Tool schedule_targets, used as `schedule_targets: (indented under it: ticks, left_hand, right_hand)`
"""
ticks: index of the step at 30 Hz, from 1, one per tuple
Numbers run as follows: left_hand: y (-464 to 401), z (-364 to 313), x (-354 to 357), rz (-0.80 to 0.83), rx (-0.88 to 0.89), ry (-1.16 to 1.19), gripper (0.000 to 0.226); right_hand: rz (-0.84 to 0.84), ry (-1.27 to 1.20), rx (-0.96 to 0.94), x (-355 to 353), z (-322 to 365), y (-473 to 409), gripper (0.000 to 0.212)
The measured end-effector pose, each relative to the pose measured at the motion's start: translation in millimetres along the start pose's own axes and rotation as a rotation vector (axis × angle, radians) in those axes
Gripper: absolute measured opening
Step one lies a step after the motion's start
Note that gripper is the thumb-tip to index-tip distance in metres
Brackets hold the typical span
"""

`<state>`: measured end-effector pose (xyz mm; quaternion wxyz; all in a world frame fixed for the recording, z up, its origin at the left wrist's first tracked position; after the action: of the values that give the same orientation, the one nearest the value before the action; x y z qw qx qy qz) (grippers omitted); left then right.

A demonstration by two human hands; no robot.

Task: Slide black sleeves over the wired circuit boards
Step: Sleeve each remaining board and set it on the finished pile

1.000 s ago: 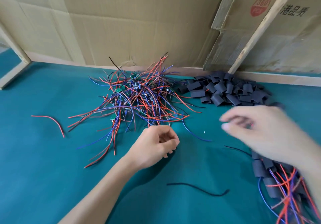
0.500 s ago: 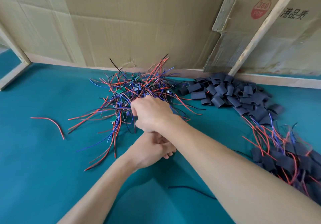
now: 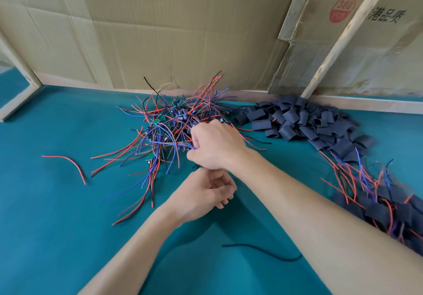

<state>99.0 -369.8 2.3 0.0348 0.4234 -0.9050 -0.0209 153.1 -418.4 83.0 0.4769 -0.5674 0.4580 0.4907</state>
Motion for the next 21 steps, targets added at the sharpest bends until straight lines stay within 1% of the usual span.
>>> schedule_targets:
  ticks: [1, 3, 7, 10, 12, 13, 14, 15, 16, 17, 18, 19, 20, 21]
  left_hand:
    - [0, 0, 0, 0.003, -0.005, 0.011, 0.016]
    - [2, -1, 0, 0.006, -0.005, 0.018, 0.014]
    - [2, -2, -2, -0.011, -0.018, 0.024, 0.007]
    - [2, -2, -4, -0.045, -0.031, 0.070, 0.014]
    - [2, -3, -6, -0.073, -0.044, 0.133, 0.020]
    - [2, -4, -7, -0.084, -0.051, 0.183, 0.021]
    - [3, -5, -8, -0.094, -0.057, 0.249, 0.023]
    - [2, -6, -9, -0.100, -0.064, 0.333, 0.026]
    - [1, -7, -9, -0.097, -0.072, 0.438, 0.032]
    - [0, -8, -7, -0.082, -0.078, 0.551, 0.041]
    - [-2, -10, -5, -0.056, -0.082, 0.652, 0.053]
    - [-2, -11, -2, -0.027, -0.084, 0.725, 0.060]
    - [-2, -12, 0, 0.002, -0.087, 0.765, 0.062]
    - [-1, -11, 3, 0.021, -0.093, 0.778, 0.059]
  right_hand:
    - [0.011, -0.018, -0.019, 1, -1, 1, 0.018]
    - [0.053, -0.084, -0.025, 5, -7, 2, 0.017]
    - [0.116, -0.377, 0.044, 2, -30, -1, 0.030]
    - [0.104, -0.522, 0.083, -8, -49, 4, 0.032]
    - [0.036, -0.641, 0.135, -19, -63, 11, 0.029]
    - [-0.024, -0.775, 0.184, -24, -71, 16, 0.027]
    - [-0.096, -0.959, 0.250, -27, -79, 22, 0.026]
    - [-0.178, -1.136, 0.329, -27, -86, 31, 0.027]
    - [-0.255, -1.250, 0.395, -25, -89, 41, 0.028]
    - [-0.313, -1.266, 0.438, -21, -88, 51, 0.030]
    - [-0.339, -1.197, 0.458, -17, -83, 62, 0.031]
    - [-0.337, -1.073, 0.458, -12, -77, 71, 0.030]
    - [-0.306, -0.931, 0.448, -7, -68, 80, 0.029]
    - [-0.253, -0.808, 0.426, -1, -61, 86, 0.028]
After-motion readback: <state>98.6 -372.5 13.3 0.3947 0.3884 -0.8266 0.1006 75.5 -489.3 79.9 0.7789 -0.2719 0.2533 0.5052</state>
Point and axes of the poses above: each hand's wrist, its own y-axis away from the middle knuckle, its own x-axis out of the palm, z = x × y, the point moved 7 cm from there along -y, towards the middle knuckle, and after that the axes turned 14 degrees about y, right-handed, at the moved point
